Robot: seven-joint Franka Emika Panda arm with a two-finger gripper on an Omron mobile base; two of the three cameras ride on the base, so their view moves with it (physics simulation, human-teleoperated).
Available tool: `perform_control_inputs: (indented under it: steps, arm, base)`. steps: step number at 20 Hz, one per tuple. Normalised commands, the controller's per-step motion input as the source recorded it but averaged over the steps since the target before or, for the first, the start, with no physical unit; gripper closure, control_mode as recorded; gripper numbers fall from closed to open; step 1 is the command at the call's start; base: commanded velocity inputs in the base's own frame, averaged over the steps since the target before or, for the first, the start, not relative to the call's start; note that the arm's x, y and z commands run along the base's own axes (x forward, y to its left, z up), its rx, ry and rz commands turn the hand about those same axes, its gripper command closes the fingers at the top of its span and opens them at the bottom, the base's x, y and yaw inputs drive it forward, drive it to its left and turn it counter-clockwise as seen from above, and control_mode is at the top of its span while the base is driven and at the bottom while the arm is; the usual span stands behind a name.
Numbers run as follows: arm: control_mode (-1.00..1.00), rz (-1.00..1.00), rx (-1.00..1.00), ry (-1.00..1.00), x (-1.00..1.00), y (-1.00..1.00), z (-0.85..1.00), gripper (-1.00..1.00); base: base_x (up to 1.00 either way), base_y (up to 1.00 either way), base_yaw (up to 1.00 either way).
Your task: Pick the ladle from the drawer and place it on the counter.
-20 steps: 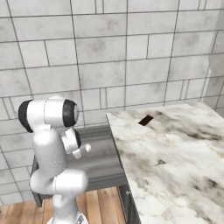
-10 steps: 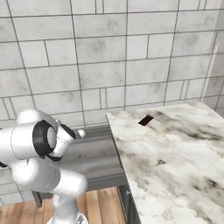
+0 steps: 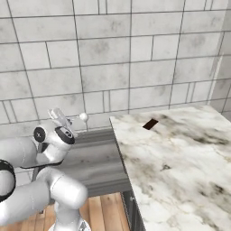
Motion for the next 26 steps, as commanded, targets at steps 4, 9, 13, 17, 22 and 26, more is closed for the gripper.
perform_control_inputs:
  steps: [4, 9, 13, 17, 22, 26]
  arm:
    - [-1.00, -0.18, 0.09, 0.01, 0.00, -0.58, 1.00, 1.00]
    - [-1.00, -0.29, 0.15, 0.40, 0.00, -0.71, 1.00, 1.00]
    - [-1.00, -0.30, 0.18, 0.52, 0.00, -0.97, 1.00, 1.00]
    - [-1.00, -0.33, 0.22, 0.38, -0.08, -1.00, 0.37, 1.00]
    - [-1.00, -0.35, 0.14, 0.19, -0.12, -1.00, -0.73, 1.00]
    - [-1.00, -0.28, 0.07, 0.05, -0.03, -0.95, -1.00, 1.00]
  base:
    - [0.00, 0.00, 0.00]
    - [0.00, 0.00, 0.00]
    - [0.00, 0.00, 0.00]
    - [0.00, 0.00, 0.00]
    - [0.00, 0.00, 0.00]
    - [0.00, 0.00, 0.00]
